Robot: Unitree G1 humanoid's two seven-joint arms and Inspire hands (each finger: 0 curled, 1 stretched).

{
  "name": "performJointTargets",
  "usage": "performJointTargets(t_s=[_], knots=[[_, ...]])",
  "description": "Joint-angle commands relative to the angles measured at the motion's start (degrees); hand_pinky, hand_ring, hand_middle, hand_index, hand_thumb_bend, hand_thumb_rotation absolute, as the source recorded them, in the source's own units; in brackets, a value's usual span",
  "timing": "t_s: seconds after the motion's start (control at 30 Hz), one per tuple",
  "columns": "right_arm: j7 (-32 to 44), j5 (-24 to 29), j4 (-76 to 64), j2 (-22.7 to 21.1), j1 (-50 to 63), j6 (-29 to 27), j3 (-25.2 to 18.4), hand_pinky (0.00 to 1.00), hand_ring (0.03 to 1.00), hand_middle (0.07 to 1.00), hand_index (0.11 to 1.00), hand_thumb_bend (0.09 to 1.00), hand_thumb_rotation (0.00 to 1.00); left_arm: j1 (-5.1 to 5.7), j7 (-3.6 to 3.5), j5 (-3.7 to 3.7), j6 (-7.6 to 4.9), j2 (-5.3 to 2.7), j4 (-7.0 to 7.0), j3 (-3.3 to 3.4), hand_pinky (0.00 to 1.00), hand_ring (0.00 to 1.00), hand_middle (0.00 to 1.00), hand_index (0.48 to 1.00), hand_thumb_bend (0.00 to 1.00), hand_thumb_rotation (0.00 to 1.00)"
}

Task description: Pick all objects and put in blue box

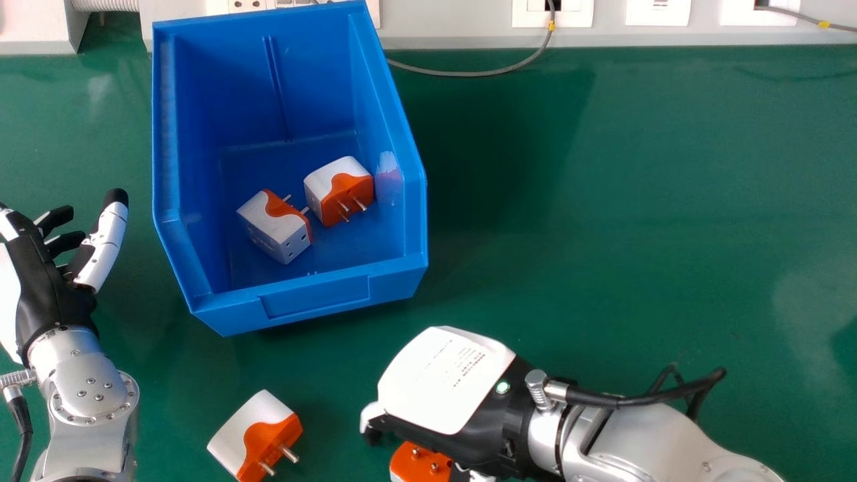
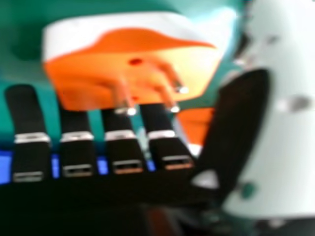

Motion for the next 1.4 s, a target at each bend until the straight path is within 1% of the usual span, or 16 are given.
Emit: performJointTargets(t_s=[0.0, 0.03, 0.07, 0.2, 0.4, 0.47, 0.5, 0.6, 0.67, 0.8, 0.87, 0.97, 1.1, 1.13, 1.23, 1.37], knots=[[-2.07, 1.75, -0.08, 0.26, -0.16, -1.47, -1.0, 0.41, 0.548, 0.648, 0.64, 0.616, 0.22, 0.54, -0.37, 0.0, 0.49, 0.05, -0.71, 0.11, 0.59, 0.74, 0.81, 0.872, 0.64, 0.54], [-2.46, 2.18, 0.13, 0.27, -0.16, -1.86, -1.21, 0.37, 0.515, 0.617, 0.586, 0.58, 0.19, 0.52, -0.41, -0.01, 0.53, 0.06, -0.75, 0.11, 0.59, 0.74, 0.81, 0.872, 0.64, 0.54], [-2.54, 2.61, 0.21, 0.31, -0.14, -2.06, -1.4, 0.36, 0.503, 0.607, 0.567, 0.567, 0.18, 0.5, -0.46, -0.01, 0.53, 0.08, -0.74, 0.12, 0.58, 0.74, 0.81, 0.872, 0.64, 0.54], [-1.68, 4.35, 0.13, 0.54, 0.04, -2.3, -1.93, 0.34, 0.477, 0.582, 0.53, 0.542, 0.15, 0.54, -0.63, -0.04, 0.3, 0.11, -0.64, 0.15, 0.59, 0.74, 0.81, 0.872, 0.64, 0.54], [-2.01, 6.26, 0.59, 0.39, -0.06, -3.02, -2.39, 0.33, 0.461, 0.561, 0.506, 0.527, 0.14, 0.3, -0.67, 0.02, 0.0, 0.28, 0.27, 0.2, 0.59, 0.74, 0.82, 0.873, 0.64, 0.54], [-2.27, 6.46, 0.72, 0.32, -0.16, -3.24, -2.48, 0.33, 0.458, 0.556, 0.503, 0.525, 0.13, 0.28, -0.63, 0.06, 0.03, 0.31, 0.3, 0.2, 0.59, 0.74, 0.82, 0.874, 0.64, 0.54], [-2.45, 6.43, 0.71, 0.28, -0.16, -3.35, -2.55, 0.33, 0.455, 0.54, 0.503, 0.525, 0.11, 0.28, -0.63, 0.04, 0.07, 0.31, 0.3, 0.22, 0.59, 0.74, 0.82, 0.874, 0.64, 0.54], [-2.7, 6.31, 0.66, 0.28, -0.15, -3.46, -2.79, 0.33, 0.45, 0.517, 0.504, 0.526, 0.07, 0.38, -0.47, 0.16, 0.19, 0.26, 0.11, 0.15, 0.59, 0.74, 0.82, 0.874, 0.64, 0.54], [-2.93, 6.38, 0.66, 0.33, -0.16, -3.58, -3.03, 0.33, 0.447, 0.501, 0.505, 0.527, 0.04, 0.31, -0.43, 0.26, 0.2, 0.32, 0.3, 0.07, 0.58, 0.74, 0.82, 0.875, 0.64, 0.54], [-3.09, 6.96, 0.59, 0.54, -0.64, -3.77, -3.67, 0.33, 0.442, 0.489, 0.506, 0.527, 0.03, 0.24, -0.47, 0.32, 0.17, 0.39, 0.45, 0.0, 0.58, 0.74, 0.82, 0.875, 0.64, 0.54], [-3.21, 7.71, 0.49, 0.5, -1.2, -4.31, -4.32, 0.33, 0.437, 0.477, 0.51, 0.527, 0.02, 0.33, -0.42, 0.37, 0.24, 0.35, 0.21, -0.04, 0.59, 0.74, 0.82, 0.875, 0.64, 0.54], [-3.3, 10.03, 0.43, 0.2, -2.58, -5.55, -6.13, 0.33, 0.432, 0.47, 0.513, 0.526, 0.01, 0.34, -0.41, 0.37, 0.19, 0.36, 0.25, -0.05, 0.59, 0.74, 0.82, 0.875, 0.64, 0.54], [-5.58, 13.44, -0.07, 0.01, -3.73, -6.5, -10.49, 0.31, 0.405, 0.464, 0.511, 0.526, 0.01, 0.16, -0.43, 0.31, -0.01, 0.42, 0.74, -0.01, 0.59, 0.74, 0.82, 0.875, 0.64, 0.53], [-6.87, 13.81, -0.2, 0.11, -3.58, -6.81, -11.54, 0.31, 0.405, 0.464, 0.511, 0.526, 0.01, 0.1, -0.43, 0.29, -0.07, 0.44, 0.89, 0.01, 0.59, 0.74, 0.82, 0.875, 0.64, 0.53], [-11.61, 14.25, 0.02, 0.32, -3.35, -8.24, -14.26, 0.27, 0.363, 0.469, 0.503, 0.527, 0.01, -0.07, -0.51, 0.16, -0.24, 0.41, 1.29, 0.08, 0.59, 0.74, 0.82, 0.875, 0.64, 0.53], [-18.68, 13.73, 1.53, 0.63, -3.69, -10.57, -17.07, 0.23, 0.322, 0.461, 0.493, 0.526, 0.0, 0.0, -0.48, 0.15, -0.03, 0.29, 0.76, 0.03, 0.59, 0.74, 0.82, 0.874, 0.63, 0.53]])
